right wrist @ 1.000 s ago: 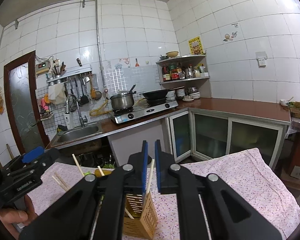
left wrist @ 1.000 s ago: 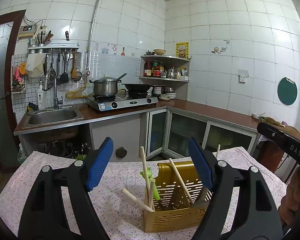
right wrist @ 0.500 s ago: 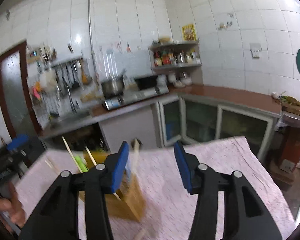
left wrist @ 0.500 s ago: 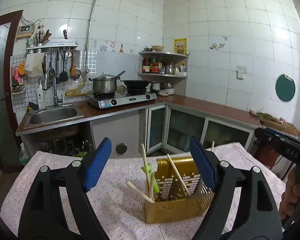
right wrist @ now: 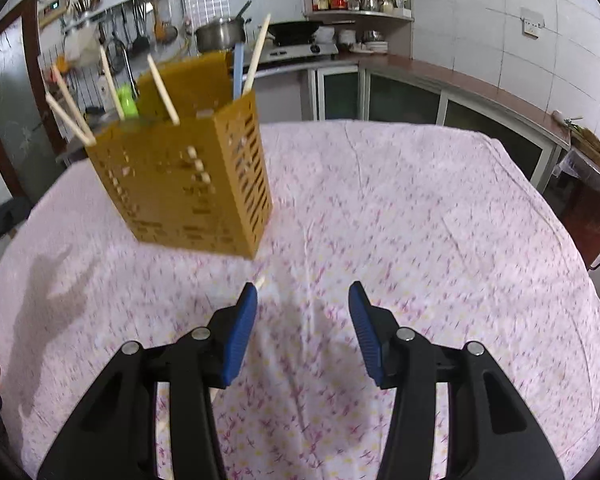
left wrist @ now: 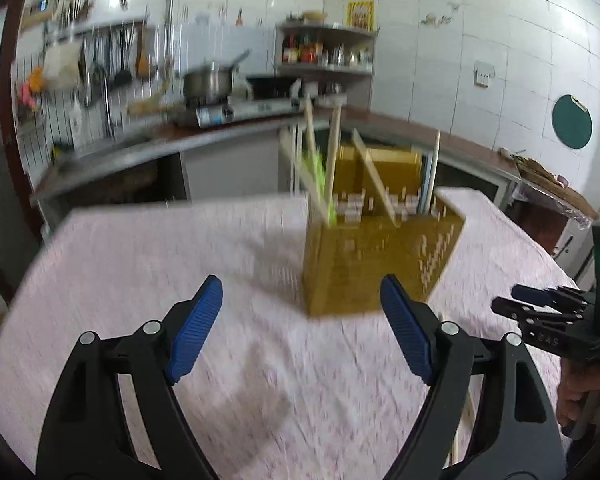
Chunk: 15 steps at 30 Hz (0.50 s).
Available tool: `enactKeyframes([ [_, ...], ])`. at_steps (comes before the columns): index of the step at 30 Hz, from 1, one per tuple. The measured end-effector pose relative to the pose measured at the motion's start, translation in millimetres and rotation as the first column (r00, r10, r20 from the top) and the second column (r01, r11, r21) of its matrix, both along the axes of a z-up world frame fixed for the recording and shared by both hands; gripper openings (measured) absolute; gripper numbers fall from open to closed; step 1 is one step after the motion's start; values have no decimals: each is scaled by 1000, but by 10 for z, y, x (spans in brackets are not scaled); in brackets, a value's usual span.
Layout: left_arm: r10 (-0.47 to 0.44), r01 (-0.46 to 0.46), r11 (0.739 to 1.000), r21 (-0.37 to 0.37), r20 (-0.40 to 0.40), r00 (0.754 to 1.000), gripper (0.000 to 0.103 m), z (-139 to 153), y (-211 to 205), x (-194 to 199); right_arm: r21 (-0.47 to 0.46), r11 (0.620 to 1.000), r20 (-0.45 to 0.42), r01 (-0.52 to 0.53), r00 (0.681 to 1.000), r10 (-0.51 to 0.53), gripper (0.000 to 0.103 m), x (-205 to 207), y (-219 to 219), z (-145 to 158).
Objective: Organize utensils
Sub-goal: 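Lower both tools to the remaining chopsticks and grasp one each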
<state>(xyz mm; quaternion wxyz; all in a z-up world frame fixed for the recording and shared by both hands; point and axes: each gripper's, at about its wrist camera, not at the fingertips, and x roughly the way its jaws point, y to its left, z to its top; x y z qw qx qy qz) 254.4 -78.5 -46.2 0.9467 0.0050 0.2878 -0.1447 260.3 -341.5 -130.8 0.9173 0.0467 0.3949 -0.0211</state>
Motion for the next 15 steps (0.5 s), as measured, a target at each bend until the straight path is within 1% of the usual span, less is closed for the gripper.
enactKeyframes([
  [3,-38,36,999,-31,-88,995,79,-251,-35,-9,17,1000,-12,24,1000,-23,48,-78,-28,-50],
  [5,-67,65,998,-23,-113,991,79,-305,-143,-6,25,999,-19,38,999,-37,48,-163,-43,-72],
  [6,-86,86,996,-7,-113,990,79,-310,-231,-20,32,999,-25,41,999,-41,48,-177,-24,-69],
  [8,-93,95,995,11,-101,990,79,-287,-310,-32,36,999,-39,30,999,-28,48,-200,32,-77],
  [11,-82,81,997,-13,-100,992,79,-288,-316,-26,10,1000,-64,2,998,-1,46,-193,176,-131],
  [15,-56,52,998,-31,-122,991,79,-374,-249,-13,1,1000,-98,1,995,-1,46,-78,270,-253],
])
